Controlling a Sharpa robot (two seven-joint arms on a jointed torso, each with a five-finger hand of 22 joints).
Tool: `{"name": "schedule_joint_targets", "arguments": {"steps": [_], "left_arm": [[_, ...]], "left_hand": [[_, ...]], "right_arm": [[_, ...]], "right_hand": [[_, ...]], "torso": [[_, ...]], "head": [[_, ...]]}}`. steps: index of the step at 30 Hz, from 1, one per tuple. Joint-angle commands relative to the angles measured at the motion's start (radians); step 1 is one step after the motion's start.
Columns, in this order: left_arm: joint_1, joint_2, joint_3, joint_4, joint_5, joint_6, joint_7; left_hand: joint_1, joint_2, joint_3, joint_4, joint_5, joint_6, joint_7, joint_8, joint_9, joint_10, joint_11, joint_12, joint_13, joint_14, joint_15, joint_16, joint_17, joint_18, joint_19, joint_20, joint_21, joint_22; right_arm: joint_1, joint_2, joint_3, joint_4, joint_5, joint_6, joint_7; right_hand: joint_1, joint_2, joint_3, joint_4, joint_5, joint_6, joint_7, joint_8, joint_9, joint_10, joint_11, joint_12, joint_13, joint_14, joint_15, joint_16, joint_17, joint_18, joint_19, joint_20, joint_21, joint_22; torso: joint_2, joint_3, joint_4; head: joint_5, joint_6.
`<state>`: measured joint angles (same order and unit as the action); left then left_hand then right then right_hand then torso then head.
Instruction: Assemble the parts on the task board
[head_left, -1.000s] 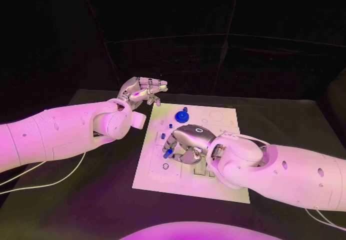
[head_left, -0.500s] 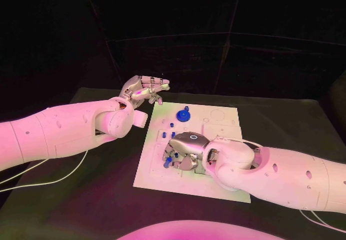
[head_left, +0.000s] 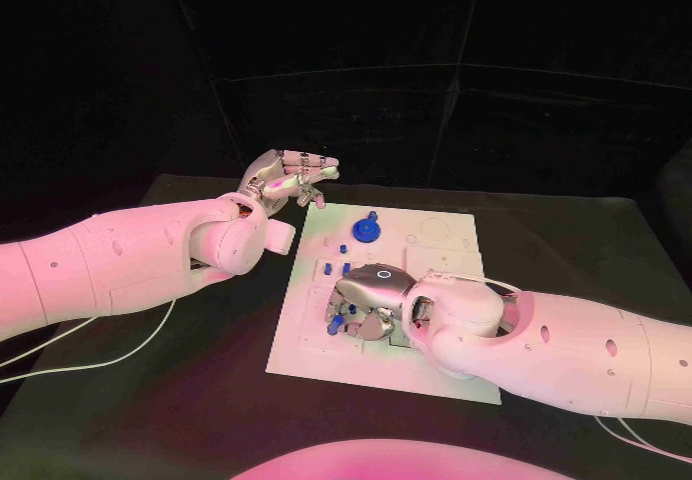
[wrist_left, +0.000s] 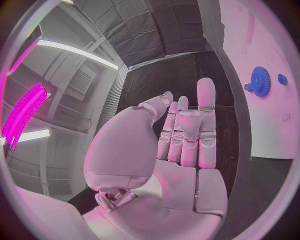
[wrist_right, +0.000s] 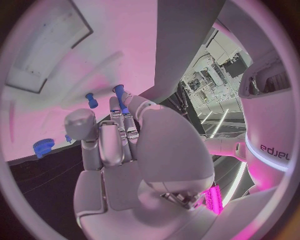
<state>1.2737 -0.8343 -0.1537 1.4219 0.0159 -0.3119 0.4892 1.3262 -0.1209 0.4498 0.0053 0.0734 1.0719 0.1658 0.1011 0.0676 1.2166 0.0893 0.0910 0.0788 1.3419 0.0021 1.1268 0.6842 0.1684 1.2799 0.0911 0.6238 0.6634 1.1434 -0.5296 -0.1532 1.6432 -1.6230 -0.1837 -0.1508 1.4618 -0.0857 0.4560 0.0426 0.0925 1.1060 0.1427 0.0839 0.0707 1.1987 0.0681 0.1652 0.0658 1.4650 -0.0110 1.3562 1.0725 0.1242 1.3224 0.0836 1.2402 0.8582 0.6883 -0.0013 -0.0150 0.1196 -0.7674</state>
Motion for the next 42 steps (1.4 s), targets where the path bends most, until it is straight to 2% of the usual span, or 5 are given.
{"name": "schedule_joint_targets", "arguments": {"steps": [1,14,20,27,42], "left_arm": [[0.001,0.0,0.001,0.001,0.001,0.011,0.008],[0.002,-0.003,0.001,0.004,0.001,0.013,0.007],[0.002,-0.004,0.001,0.005,0.001,0.014,0.007],[0.002,-0.005,0.001,0.006,0.001,0.014,0.007],[0.002,-0.006,0.001,0.007,0.001,0.016,0.005]], "left_hand": [[0.0,0.008,-0.005,-0.001,0.005,-0.007,-0.001,-0.003,0.001,-0.006,0.0,0.0,-0.002,-0.004,0.0,-0.004,0.0,0.014,0.001,0.008,-0.003,-0.001],[0.0,0.008,-0.005,-0.001,0.005,-0.007,-0.001,-0.003,0.001,-0.006,0.0,0.0,-0.002,-0.004,0.0,-0.004,0.0,0.014,0.001,0.008,-0.003,-0.001],[0.0,0.008,-0.005,-0.001,0.005,-0.007,-0.001,-0.003,0.001,-0.006,0.0,0.0,-0.002,-0.004,0.0,-0.004,0.0,0.014,0.001,0.008,-0.003,-0.001],[0.0,0.008,-0.005,-0.001,0.005,-0.007,-0.001,-0.003,0.001,-0.006,0.0,0.0,-0.002,-0.004,0.0,-0.004,0.0,0.014,0.001,0.008,-0.003,-0.001],[0.0,0.009,-0.006,-0.001,0.005,-0.008,-0.001,-0.003,0.001,-0.007,0.0,0.001,-0.002,-0.005,0.0,-0.004,-0.001,0.014,0.002,0.009,-0.005,-0.002]], "right_arm": [[-0.001,0.005,-0.001,-0.001,-0.032,0.012,-0.018],[-0.005,0.024,-0.001,-0.005,-0.088,0.027,-0.053],[-0.006,0.031,-0.001,-0.008,-0.091,0.033,-0.044],[-0.007,0.034,-0.001,-0.006,-0.087,-0.012,-0.036],[-0.01,0.02,-0.001,0.012,-0.08,-0.086,-0.031]], "right_hand": [[-0.004,-0.006,0.007,-0.001,-0.001,0.003,0.006,0.005,0.001,0.0,0.006,-0.007,0.0,0.026,-0.002,0.006,0.001,-0.001,-0.003,0.005,0.0,-0.002],[-0.018,-0.016,0.008,-0.004,-0.005,-0.004,0.009,-0.001,-0.001,-0.004,0.008,-0.014,-0.001,0.025,0.001,0.003,-0.005,-0.001,-0.005,0.008,0.0,-0.003],[-0.054,-0.044,0.0,0.001,0.01,-0.051,0.022,-0.023,-0.007,-0.039,0.023,-0.039,-0.003,0.021,0.013,-0.001,-0.015,-0.001,-0.01,0.018,-0.003,-0.008],[-0.088,-0.066,-0.021,0.008,0.007,-0.11,0.019,-0.024,-0.008,-0.047,0.024,-0.046,0.0,0.021,0.015,0.002,-0.011,0.001,-0.012,0.022,-0.003,-0.009],[-0.094,-0.07,-0.033,0.006,-0.001,-0.158,0.017,-0.024,-0.007,-0.048,0.021,-0.048,0.001,0.021,0.013,0.004,-0.009,0.001,-0.012,0.021,-0.003,-0.01]], "torso": [[0.0,-0.0004,0.0003],[0.001,-0.0007,-0.0002],[0.0,-0.0006,0.0001],[-0.001,-0.0002,-0.0005],[0.0,0.0,-0.0005]], "head": [[0.002,0.0],[0.006,-0.004],[0.008,-0.005],[0.008,-0.005],[0.009,-0.005]]}}
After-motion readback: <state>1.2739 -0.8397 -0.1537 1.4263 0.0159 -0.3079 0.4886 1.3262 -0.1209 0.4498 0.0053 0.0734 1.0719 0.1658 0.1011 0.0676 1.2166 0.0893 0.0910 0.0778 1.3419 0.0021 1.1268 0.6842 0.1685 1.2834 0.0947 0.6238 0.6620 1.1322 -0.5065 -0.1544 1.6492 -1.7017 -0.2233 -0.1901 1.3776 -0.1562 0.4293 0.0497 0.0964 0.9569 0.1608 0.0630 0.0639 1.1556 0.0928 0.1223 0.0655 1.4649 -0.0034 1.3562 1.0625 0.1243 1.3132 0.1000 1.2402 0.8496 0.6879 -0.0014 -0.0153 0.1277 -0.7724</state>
